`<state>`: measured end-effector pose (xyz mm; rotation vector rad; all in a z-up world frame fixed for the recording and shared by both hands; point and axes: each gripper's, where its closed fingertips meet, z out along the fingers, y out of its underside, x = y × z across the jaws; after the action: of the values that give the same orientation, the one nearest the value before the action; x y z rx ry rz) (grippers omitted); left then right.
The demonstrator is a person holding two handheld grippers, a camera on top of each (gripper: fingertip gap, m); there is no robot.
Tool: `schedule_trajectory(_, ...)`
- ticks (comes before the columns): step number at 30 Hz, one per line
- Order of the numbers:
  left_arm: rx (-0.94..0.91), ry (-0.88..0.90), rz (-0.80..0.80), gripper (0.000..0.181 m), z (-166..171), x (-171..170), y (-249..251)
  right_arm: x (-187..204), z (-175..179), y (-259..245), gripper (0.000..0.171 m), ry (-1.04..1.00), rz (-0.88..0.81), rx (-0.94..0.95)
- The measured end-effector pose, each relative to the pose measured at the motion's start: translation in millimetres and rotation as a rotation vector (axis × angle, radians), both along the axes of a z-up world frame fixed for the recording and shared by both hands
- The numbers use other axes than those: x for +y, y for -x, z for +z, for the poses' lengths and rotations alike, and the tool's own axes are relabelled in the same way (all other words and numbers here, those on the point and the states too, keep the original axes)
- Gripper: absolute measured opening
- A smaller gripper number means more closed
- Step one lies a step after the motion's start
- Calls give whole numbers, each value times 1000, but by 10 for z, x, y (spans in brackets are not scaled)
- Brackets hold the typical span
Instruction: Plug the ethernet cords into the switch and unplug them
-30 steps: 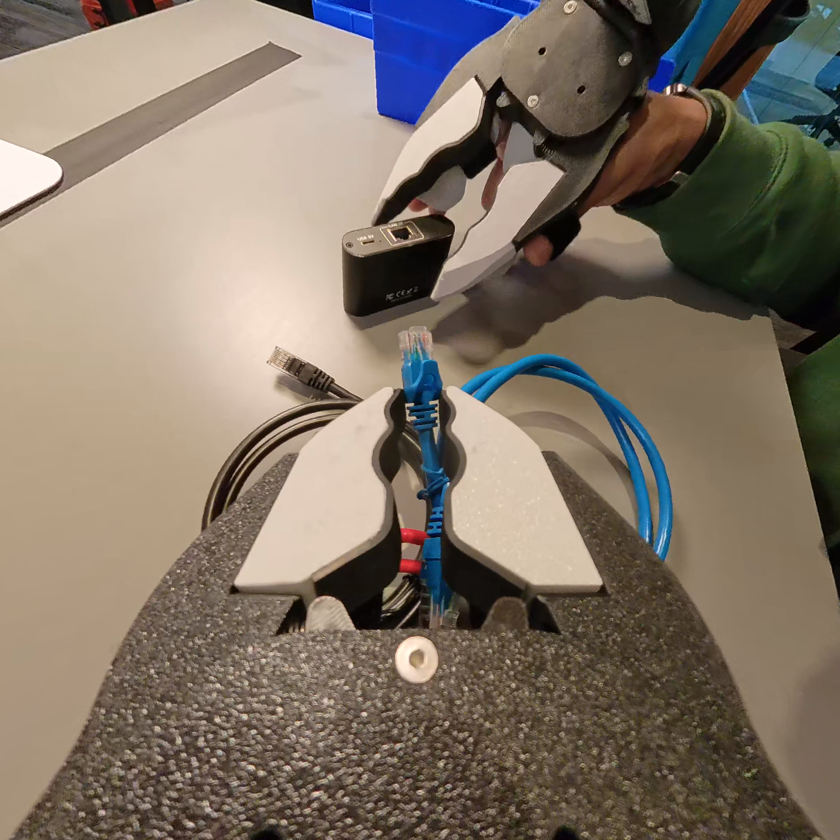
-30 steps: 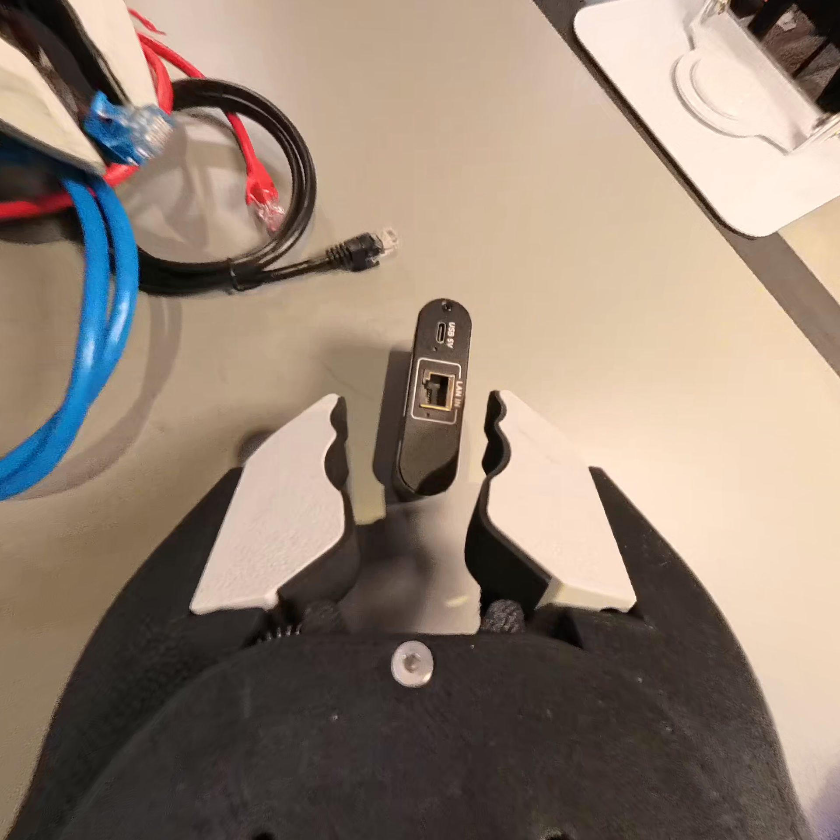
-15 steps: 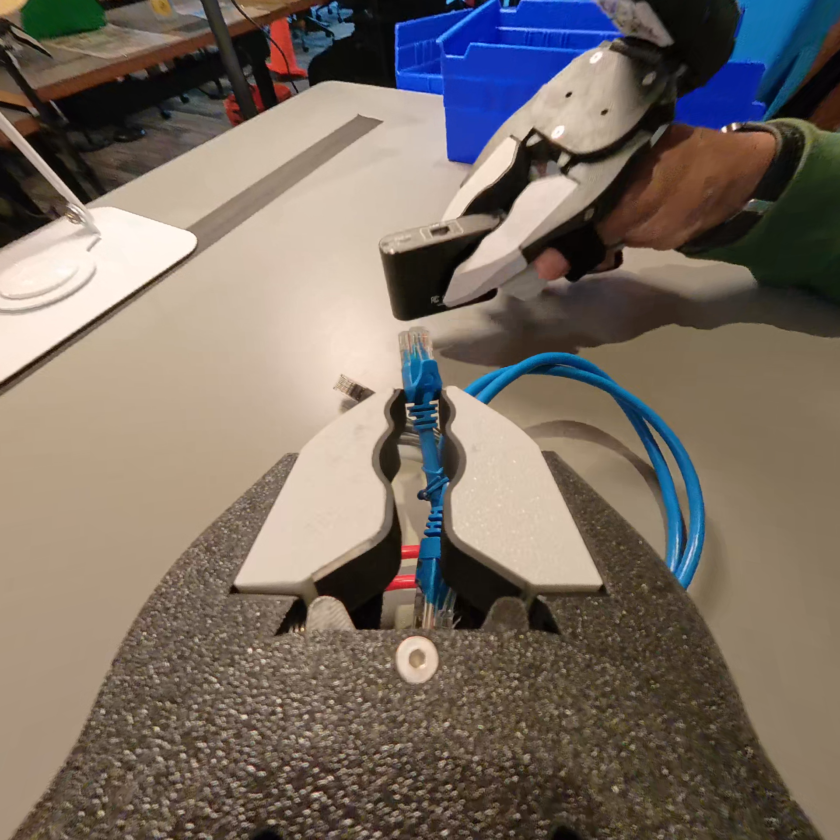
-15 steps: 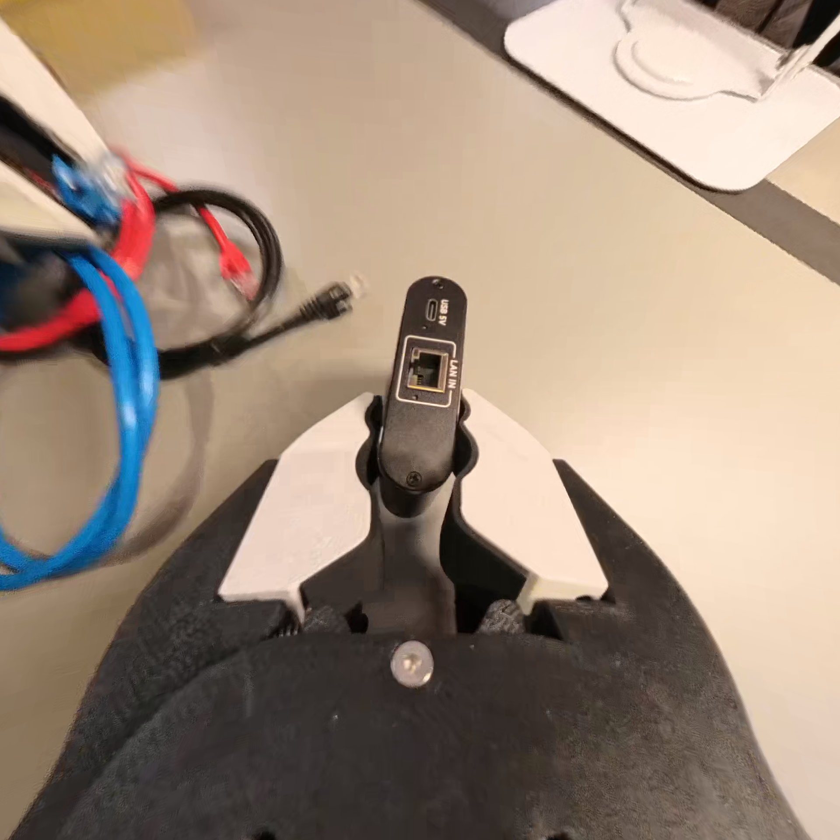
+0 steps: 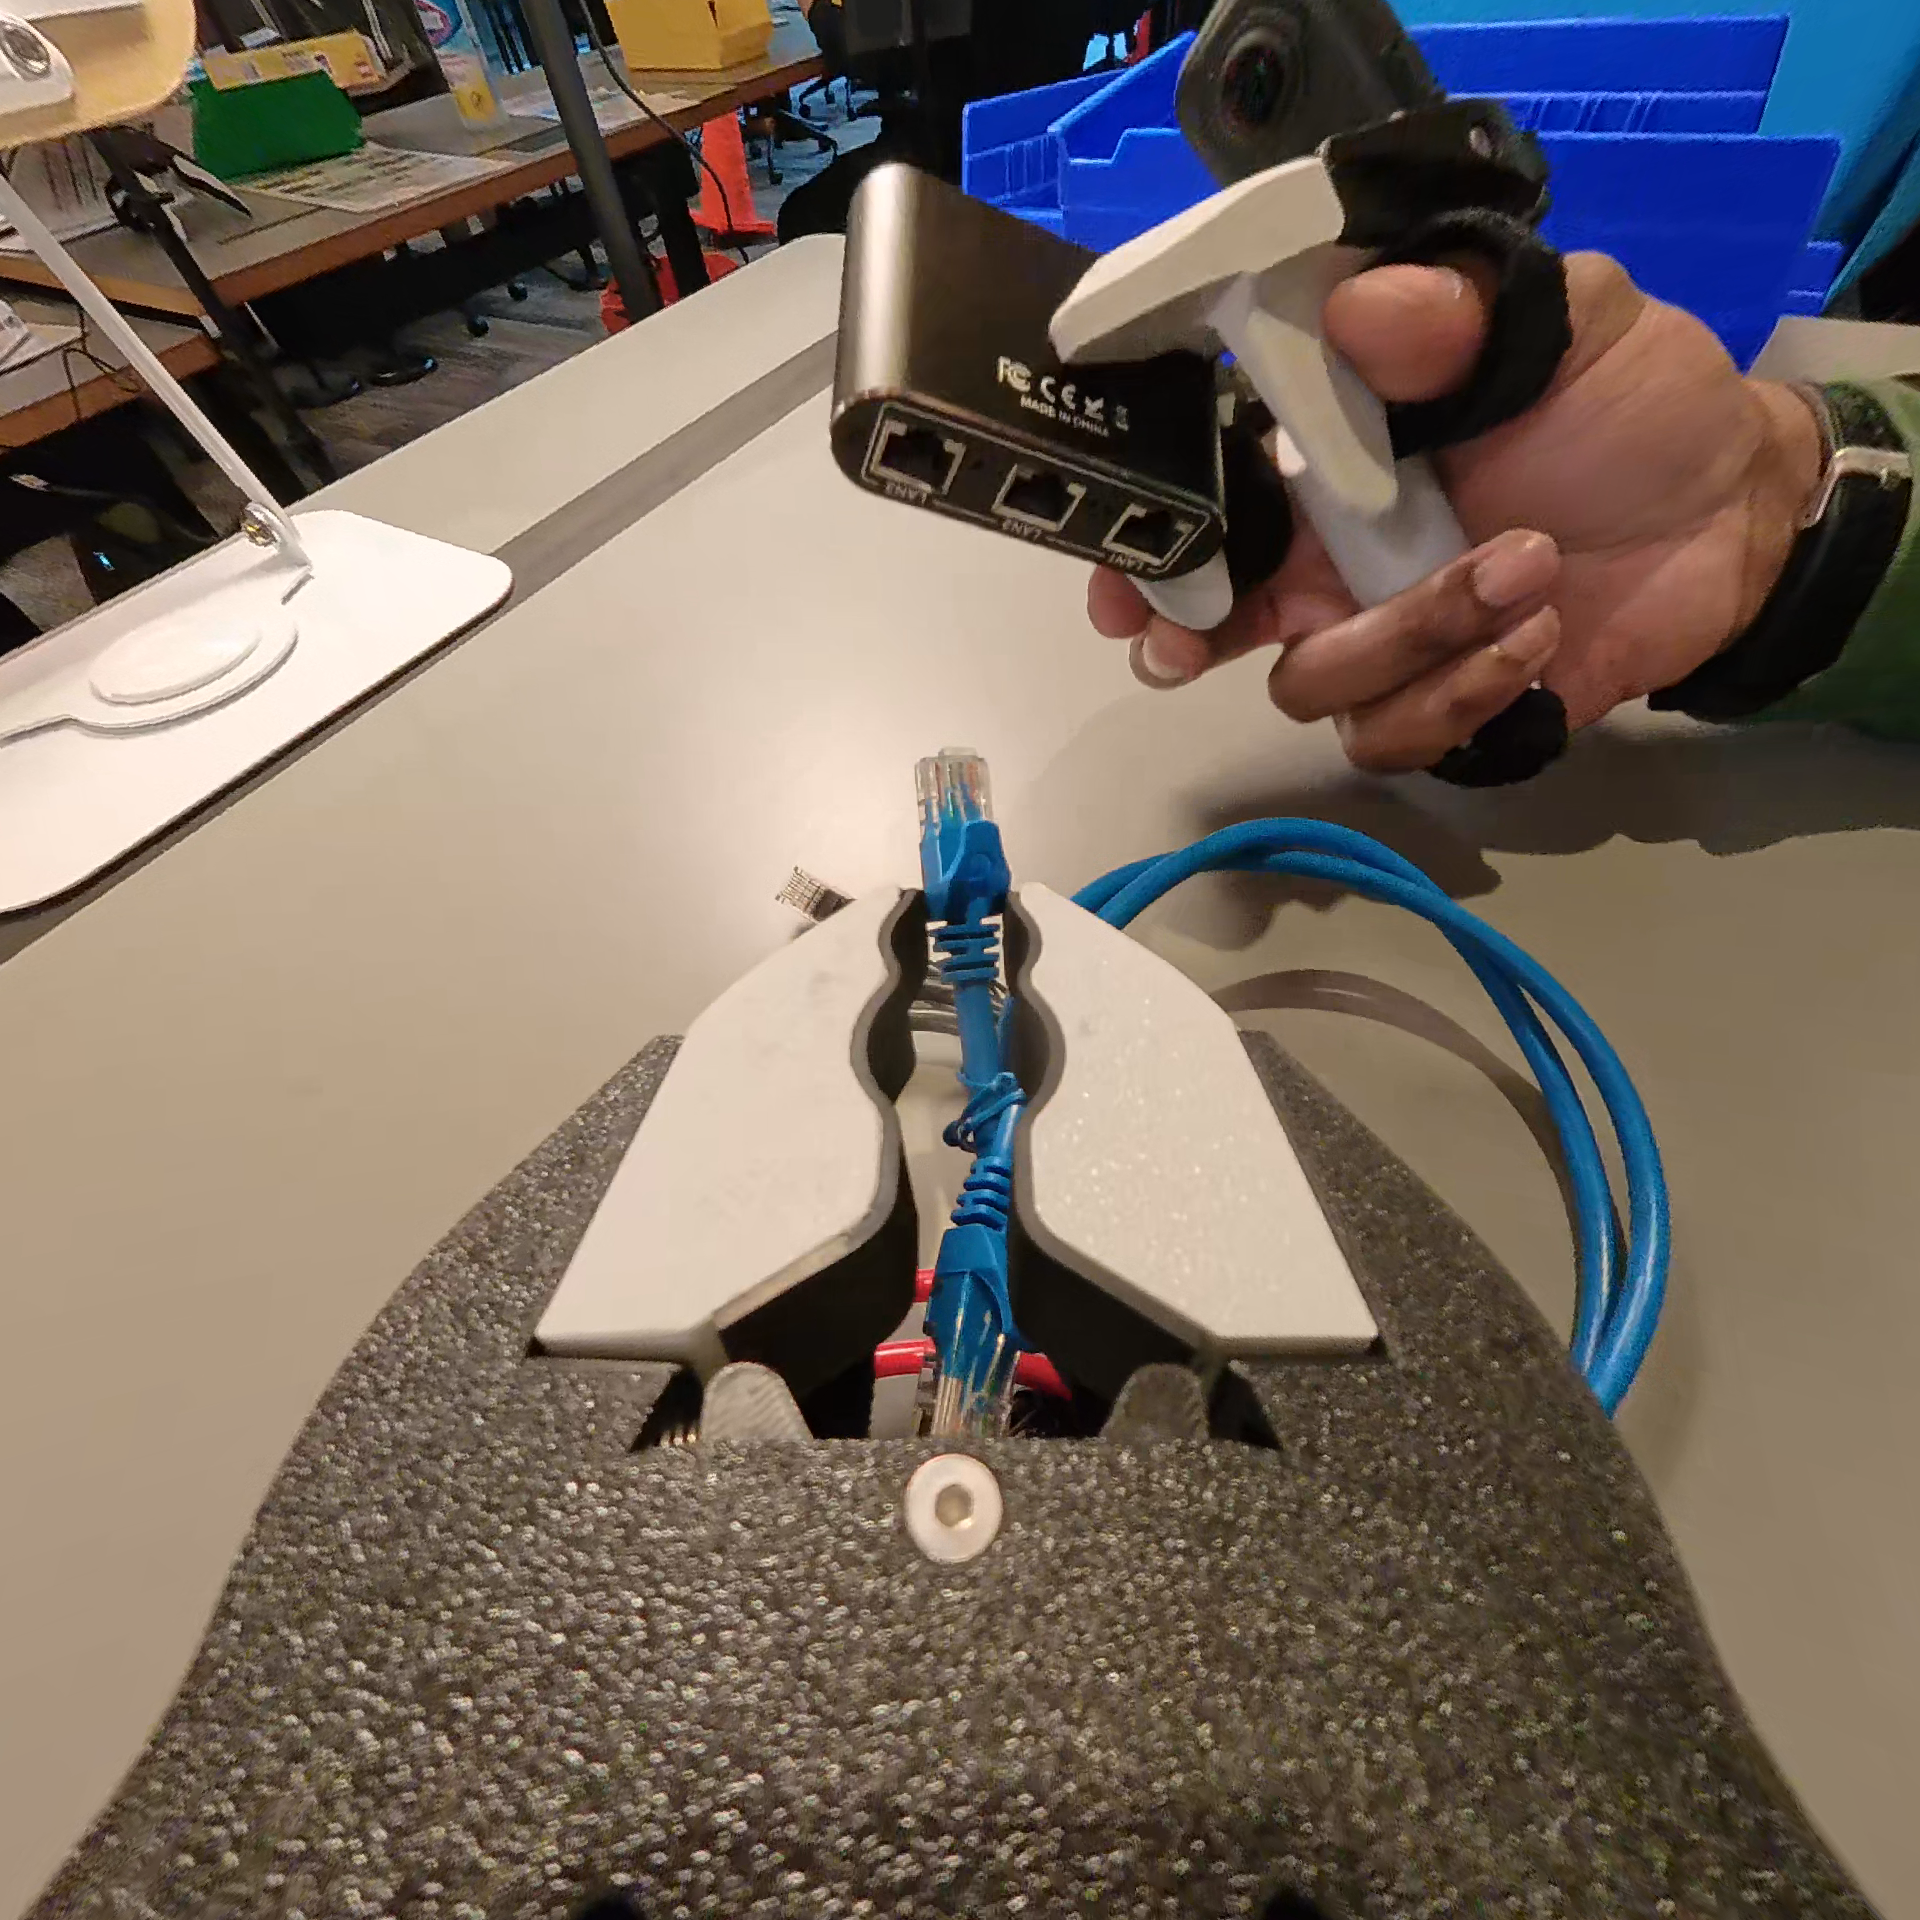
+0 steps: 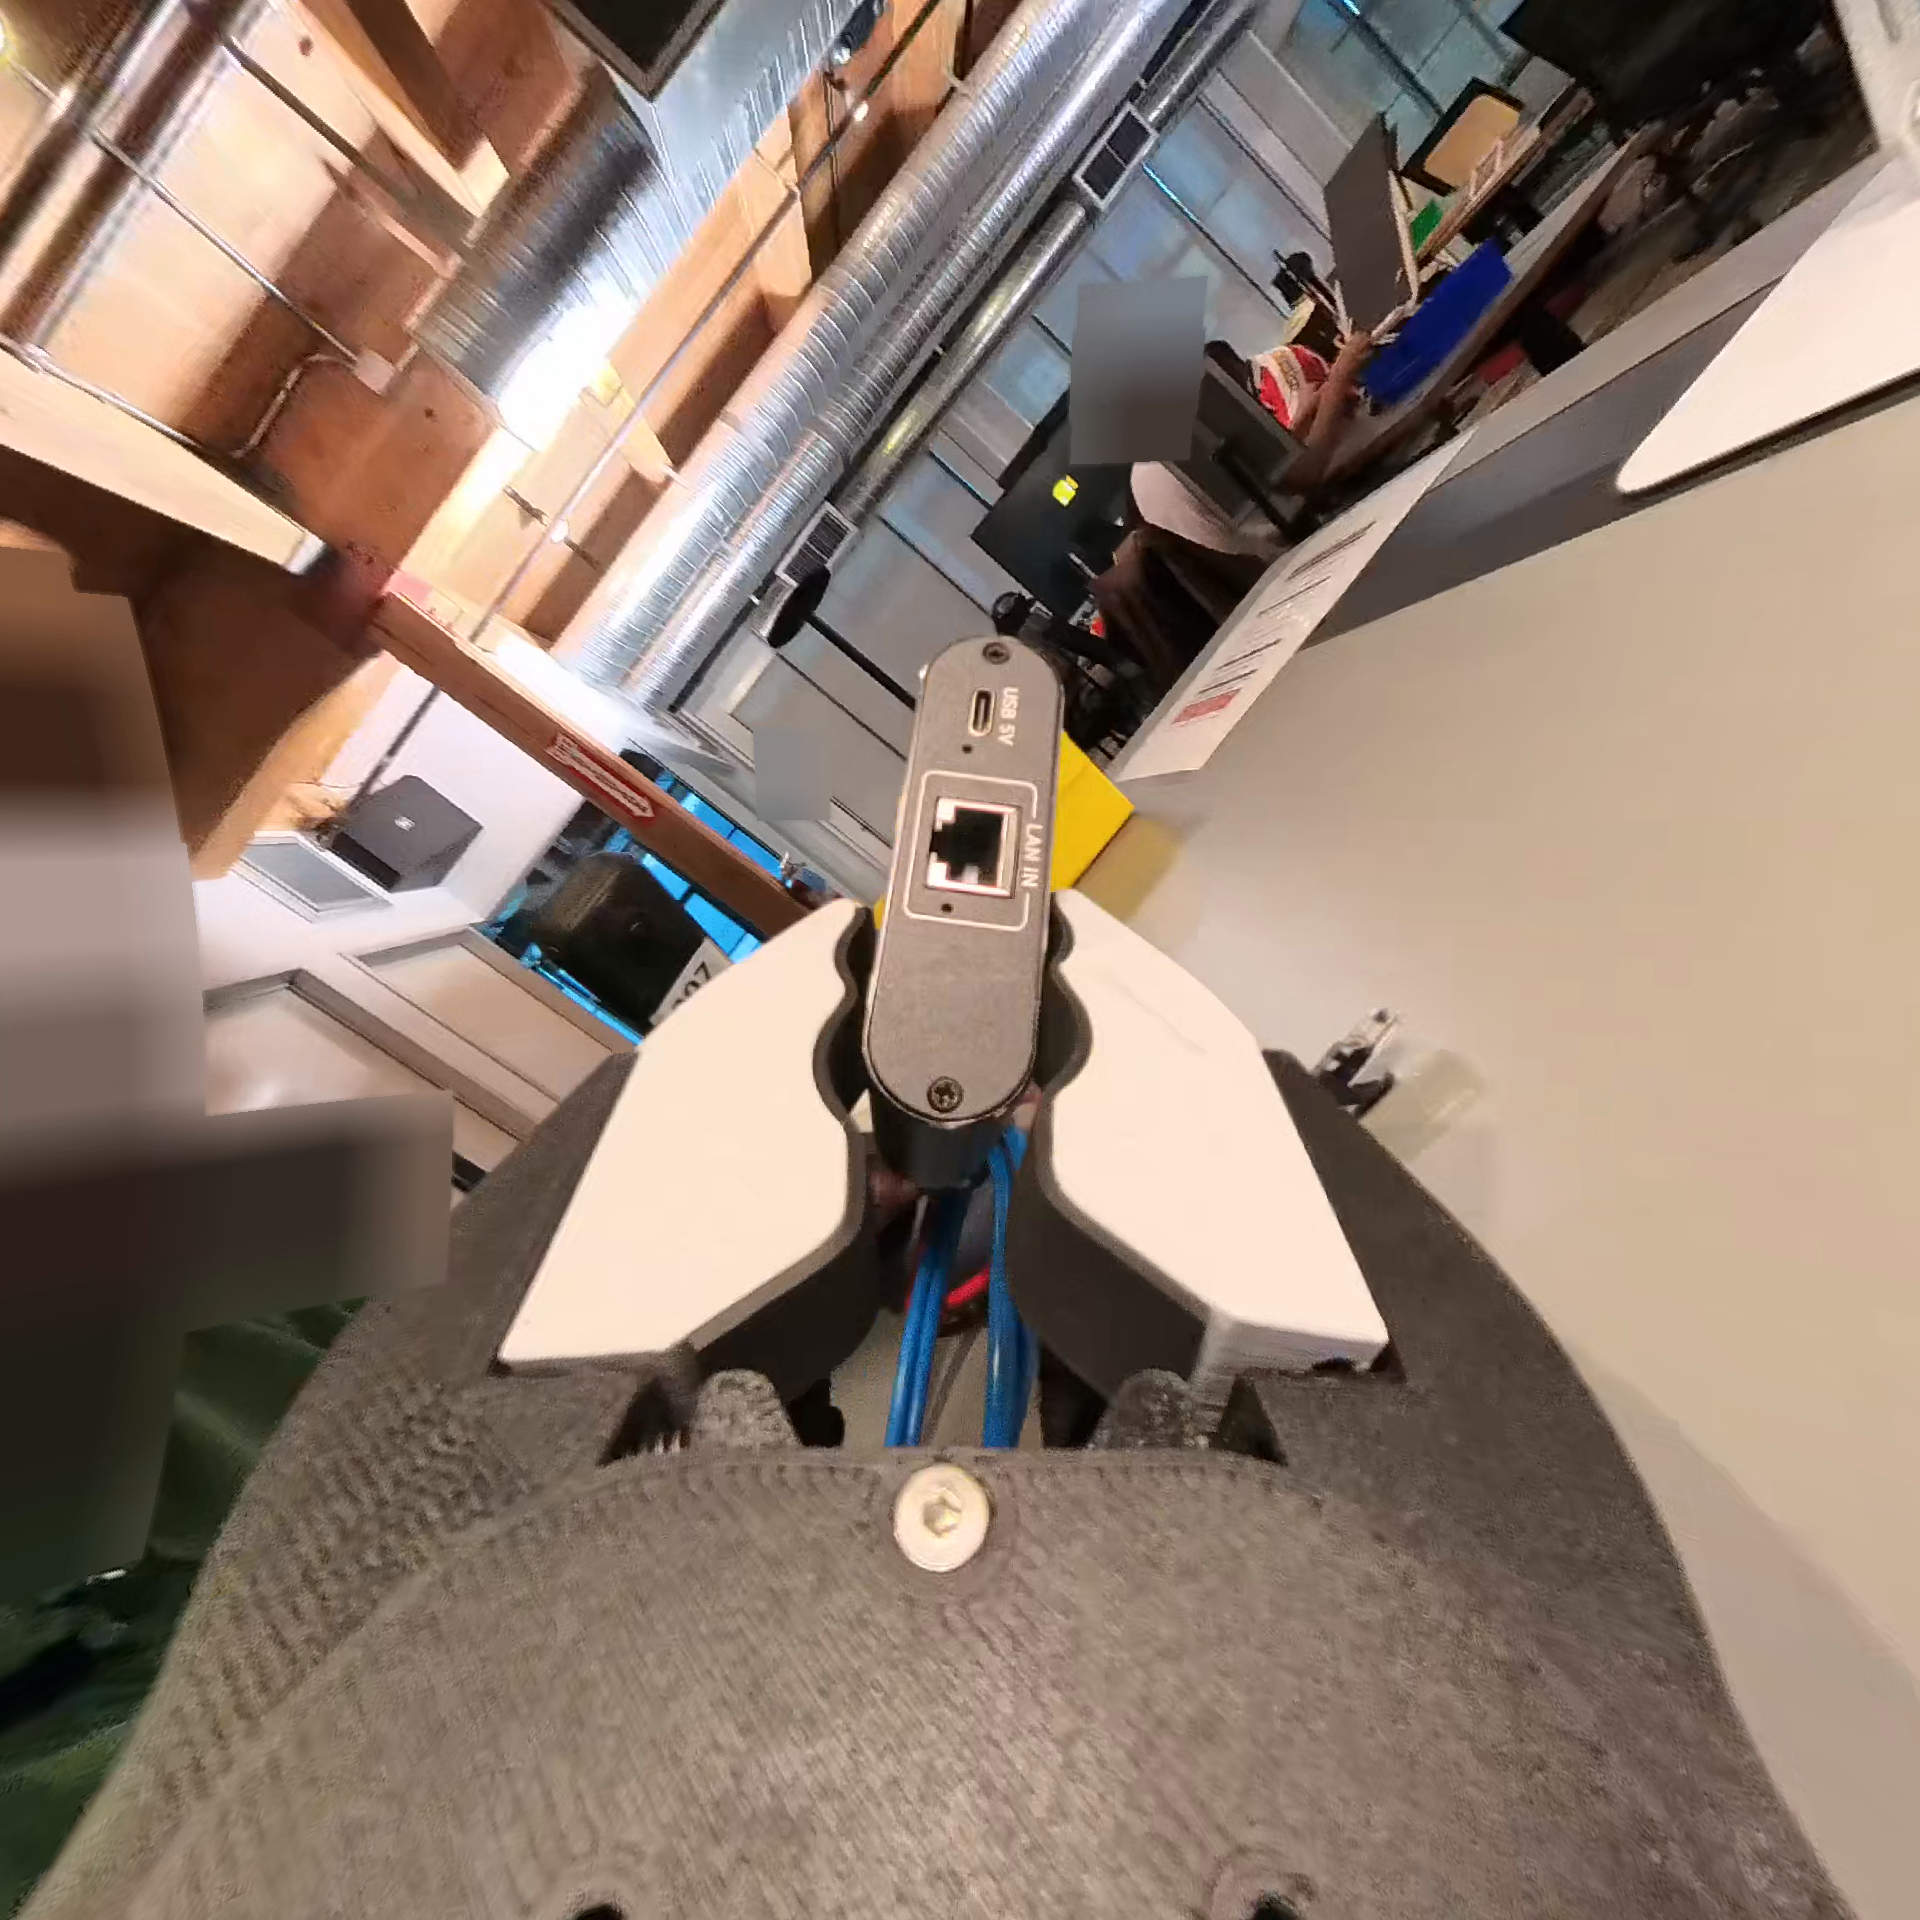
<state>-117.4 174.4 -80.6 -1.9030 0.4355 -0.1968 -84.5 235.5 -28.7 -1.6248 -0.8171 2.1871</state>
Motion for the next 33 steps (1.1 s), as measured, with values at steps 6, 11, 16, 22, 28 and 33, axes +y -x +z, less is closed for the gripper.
schedule_trajectory(6,14,-23,9,14,29,1,32,-113,-122,83,29,-5,37,-39)
schedule_trajectory(11,19,-25,14,14,20,5,36,-114,-147,92,29,13,45,-45)
schedule_trajectory(16,44,-34,17,14,26,7,29,-142,-156,92,29,23,61,-45)
schedule_trajectory(22,58,-42,21,14,32,9,28,-208,-202,110,29,29,92,-58)
schedule_trajectory(28,82,-30,37,14,-1,12,54,-269,-249,149,28,-31,82,-107)
schedule_trajectory(33,132,-19,53,14,-39,18,65,-289,-265,155,28,-73,62,-139)
